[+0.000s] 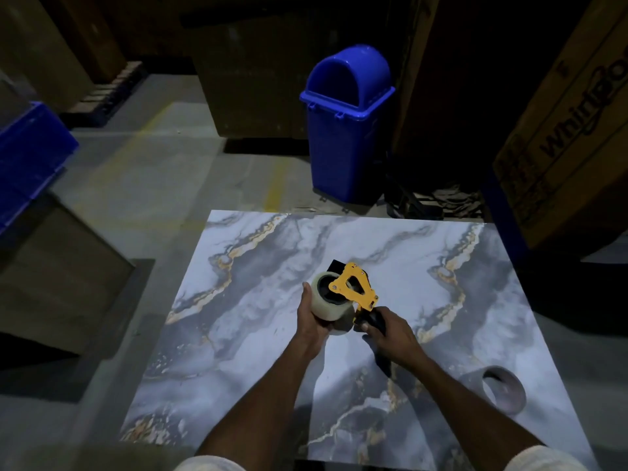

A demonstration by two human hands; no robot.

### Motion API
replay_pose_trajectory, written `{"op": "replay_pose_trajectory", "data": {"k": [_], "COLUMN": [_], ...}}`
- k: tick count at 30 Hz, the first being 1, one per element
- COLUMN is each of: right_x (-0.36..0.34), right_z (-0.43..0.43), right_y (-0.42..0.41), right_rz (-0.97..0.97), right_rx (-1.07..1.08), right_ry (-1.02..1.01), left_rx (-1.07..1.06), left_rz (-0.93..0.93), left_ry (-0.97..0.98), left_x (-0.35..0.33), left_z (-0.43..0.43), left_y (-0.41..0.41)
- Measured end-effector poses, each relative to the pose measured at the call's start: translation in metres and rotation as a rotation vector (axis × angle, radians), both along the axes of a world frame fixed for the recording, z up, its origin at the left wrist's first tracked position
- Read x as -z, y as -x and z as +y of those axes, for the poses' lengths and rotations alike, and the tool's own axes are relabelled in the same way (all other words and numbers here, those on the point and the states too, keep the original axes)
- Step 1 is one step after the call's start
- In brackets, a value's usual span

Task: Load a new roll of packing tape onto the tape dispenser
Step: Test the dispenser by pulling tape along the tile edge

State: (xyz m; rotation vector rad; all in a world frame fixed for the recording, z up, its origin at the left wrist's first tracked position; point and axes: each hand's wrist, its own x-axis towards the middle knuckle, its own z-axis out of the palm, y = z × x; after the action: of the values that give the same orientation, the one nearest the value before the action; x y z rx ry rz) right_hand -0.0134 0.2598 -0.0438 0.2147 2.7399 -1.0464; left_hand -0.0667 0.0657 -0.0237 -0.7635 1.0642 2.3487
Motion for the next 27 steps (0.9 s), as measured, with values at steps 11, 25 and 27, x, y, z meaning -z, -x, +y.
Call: {"op": "replay_pose_trajectory", "data": {"k": [11,25,27], "right_x": [-0.012,-0.015,-0.012], "right_z": [0.016,0.029,0.03], "right_y": [0.027,0.081,0.08], "right_rz": [-0.031,0.002,0.017], "right_rx": [-0.11,-0.238,-0.234], "right_ry": [-0.089,-0.42,-0.456], "left_rx": [0.011,0.109,0.122], "left_rz": [0.035,0.099,0.105], "left_ry": [0.443,0.582,0.58], "left_x": [0.02,0.03,0.029], "left_z": [-0.027,-0.037,-0.034], "left_y": [0.001,-0.016,-0.019]}}
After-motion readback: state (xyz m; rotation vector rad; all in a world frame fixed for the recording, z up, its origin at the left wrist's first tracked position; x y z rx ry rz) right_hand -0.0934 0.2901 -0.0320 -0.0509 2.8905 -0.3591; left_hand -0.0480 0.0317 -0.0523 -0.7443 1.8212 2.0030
